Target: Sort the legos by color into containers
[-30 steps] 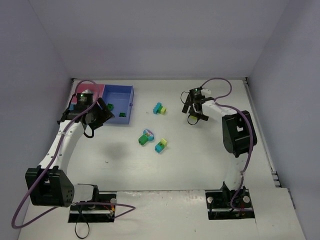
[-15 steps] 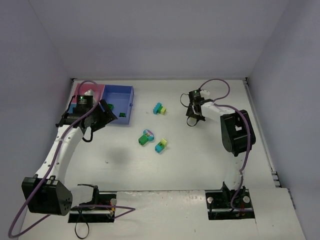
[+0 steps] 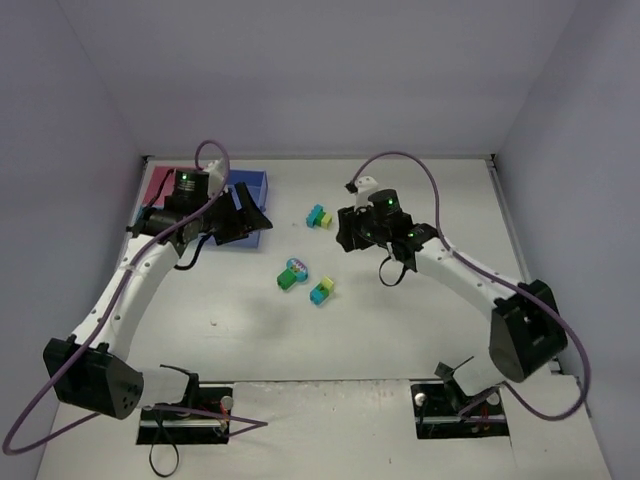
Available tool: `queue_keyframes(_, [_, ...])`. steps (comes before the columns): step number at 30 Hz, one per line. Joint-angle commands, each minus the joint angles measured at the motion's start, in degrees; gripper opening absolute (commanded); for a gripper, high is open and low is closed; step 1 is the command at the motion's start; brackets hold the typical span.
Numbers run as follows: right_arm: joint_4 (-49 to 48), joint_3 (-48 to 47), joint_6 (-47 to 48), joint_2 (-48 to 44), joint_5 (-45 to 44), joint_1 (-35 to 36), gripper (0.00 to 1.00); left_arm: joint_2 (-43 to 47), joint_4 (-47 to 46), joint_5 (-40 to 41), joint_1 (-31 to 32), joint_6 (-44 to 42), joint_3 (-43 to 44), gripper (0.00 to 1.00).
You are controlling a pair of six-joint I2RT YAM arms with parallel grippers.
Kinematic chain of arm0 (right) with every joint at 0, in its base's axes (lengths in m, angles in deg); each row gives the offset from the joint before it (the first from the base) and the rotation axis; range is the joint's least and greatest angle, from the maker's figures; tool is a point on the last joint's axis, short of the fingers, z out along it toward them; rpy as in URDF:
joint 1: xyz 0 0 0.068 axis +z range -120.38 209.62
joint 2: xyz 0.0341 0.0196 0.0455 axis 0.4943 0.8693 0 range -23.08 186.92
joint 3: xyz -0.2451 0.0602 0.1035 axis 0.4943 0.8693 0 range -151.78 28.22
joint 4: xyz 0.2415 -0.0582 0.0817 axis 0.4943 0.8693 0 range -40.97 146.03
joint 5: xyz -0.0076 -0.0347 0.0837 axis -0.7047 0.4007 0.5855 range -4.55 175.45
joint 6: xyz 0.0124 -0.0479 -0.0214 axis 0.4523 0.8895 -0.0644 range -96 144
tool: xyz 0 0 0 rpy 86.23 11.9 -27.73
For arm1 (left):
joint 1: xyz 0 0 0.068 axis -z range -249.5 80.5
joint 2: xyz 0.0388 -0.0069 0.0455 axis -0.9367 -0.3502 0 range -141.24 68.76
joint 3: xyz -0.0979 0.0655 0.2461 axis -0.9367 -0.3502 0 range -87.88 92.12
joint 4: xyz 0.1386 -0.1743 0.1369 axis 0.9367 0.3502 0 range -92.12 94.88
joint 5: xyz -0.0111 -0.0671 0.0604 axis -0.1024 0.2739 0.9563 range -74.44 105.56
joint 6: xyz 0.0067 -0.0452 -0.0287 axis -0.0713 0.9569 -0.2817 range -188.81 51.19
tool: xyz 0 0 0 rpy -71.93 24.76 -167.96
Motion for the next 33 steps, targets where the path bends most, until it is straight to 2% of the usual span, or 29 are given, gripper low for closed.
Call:
queue_keyframes(1, [-6.6, 0.46, 11.58, -9.53, 15.18, 3.8, 0.0, -1.4, -2.39, -6.77, 3.98, 0.32, 5.16, 0.63])
queue_keyframes(4, [-6.16, 0.03, 14.13, -13.41, 23.52, 5.48, 0.02, -3.16, -3.18, -9.66, 7.5, 1.46, 7.53, 0.63])
queue_keyframes(11, [-1.68, -4.1, 17.91, -16.41, 32.41, 8.12, 0.09, -5.8, -7.31, -15.21, 12.51, 5.68, 9.29, 0.63])
queue_keyframes(17, [0.08, -5.07, 18.71, -17.2, 35.24, 9.35, 0.11, -7.21, -10.9, -17.15, 16.91, 7.96, 9.21, 0.62])
queue_keyframes(22, [-0.01, -4.9, 18.8, -18.0, 35.69, 9.35, 0.11, -8.53, -10.3, -16.88, 19.19, 8.76, 8.77, 0.61])
queue_keyframes(27, [-0.01, -5.16, 19.58, -18.26, 33.85, 9.35, 0.12, -8.88, -11.97, -16.79, 20.43, 10.69, 6.22, 0.46])
queue_keyframes(28, [-0.09, -4.98, 19.68, -18.43, 33.32, 9.35, 0.12, -9.14, -11.79, -16.97, 20.6, 10.69, 6.22, 0.37])
queue_keyframes(29, [-0.09, -4.9, 19.85, -18.44, 32.88, 9.35, 0.12, -9.32, -11.79, -17.23, 20.6, 10.69, 6.13, 0.33])
queue_keyframes(31, [-0.09, -4.72, 20.2, -18.35, 32.26, 9.43, 0.13, -9.58, -11.79, -17.5, 20.69, 10.69, 6.04, 0.19])
queue_keyframes(32, [-0.09, -4.72, 20.29, -18.09, 32.08, 9.35, 0.16, -9.67, -11.79, -17.41, 20.69, 10.61, 6.13, 0.05])
queue_keyframes(33, [-0.09, -4.81, 20.47, -18.0, 31.73, 9.35, 0.19, -9.58, -11.79, -16.98, 20.69, 10.43, 6.31, 0.02])
